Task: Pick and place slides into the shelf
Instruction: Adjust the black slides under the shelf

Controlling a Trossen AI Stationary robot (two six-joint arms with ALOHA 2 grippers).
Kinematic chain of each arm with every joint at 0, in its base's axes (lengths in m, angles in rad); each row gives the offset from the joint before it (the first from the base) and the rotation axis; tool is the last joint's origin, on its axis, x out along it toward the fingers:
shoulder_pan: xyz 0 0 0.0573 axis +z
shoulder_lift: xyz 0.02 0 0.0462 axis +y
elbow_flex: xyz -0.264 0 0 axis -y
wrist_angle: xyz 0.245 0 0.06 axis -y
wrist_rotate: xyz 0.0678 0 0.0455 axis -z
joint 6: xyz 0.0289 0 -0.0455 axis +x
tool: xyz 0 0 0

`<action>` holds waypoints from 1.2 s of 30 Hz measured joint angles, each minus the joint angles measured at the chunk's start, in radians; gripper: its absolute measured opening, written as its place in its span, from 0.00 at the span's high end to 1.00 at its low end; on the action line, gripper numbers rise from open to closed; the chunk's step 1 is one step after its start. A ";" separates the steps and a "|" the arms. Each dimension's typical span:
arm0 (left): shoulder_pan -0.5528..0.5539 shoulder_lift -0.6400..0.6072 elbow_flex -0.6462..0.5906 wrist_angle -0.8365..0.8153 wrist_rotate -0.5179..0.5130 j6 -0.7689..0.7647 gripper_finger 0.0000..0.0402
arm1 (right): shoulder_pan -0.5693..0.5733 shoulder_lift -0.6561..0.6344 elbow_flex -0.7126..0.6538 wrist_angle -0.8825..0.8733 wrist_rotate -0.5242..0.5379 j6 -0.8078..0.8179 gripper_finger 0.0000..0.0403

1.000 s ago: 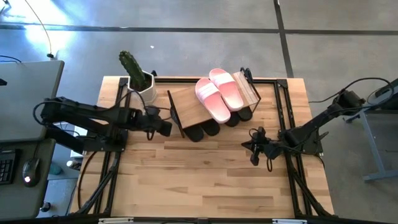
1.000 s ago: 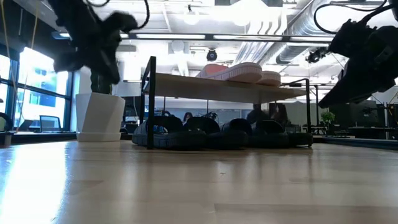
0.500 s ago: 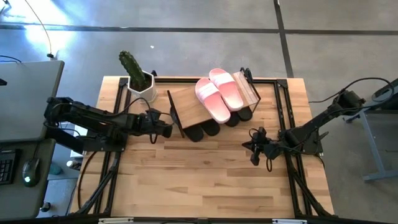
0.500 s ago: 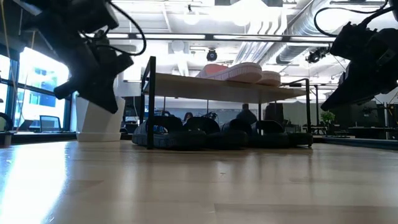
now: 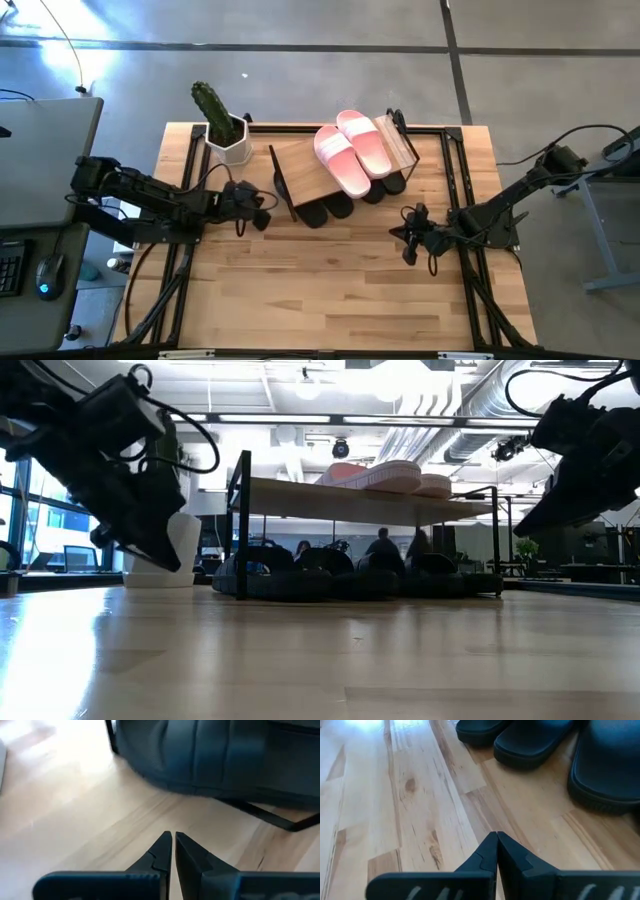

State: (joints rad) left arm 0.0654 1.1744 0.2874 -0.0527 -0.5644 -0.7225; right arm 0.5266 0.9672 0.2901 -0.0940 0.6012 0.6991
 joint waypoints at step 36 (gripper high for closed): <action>0.296 0.311 0.015 0.465 0.253 0.428 1.00 | -0.029 0.000 0.000 -0.008 0.050 0.016 1.00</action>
State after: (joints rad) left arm 0.3618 1.4856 0.3025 0.4120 -0.3110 -0.2949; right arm 0.4973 0.9672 0.2905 -0.1017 0.6510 0.7155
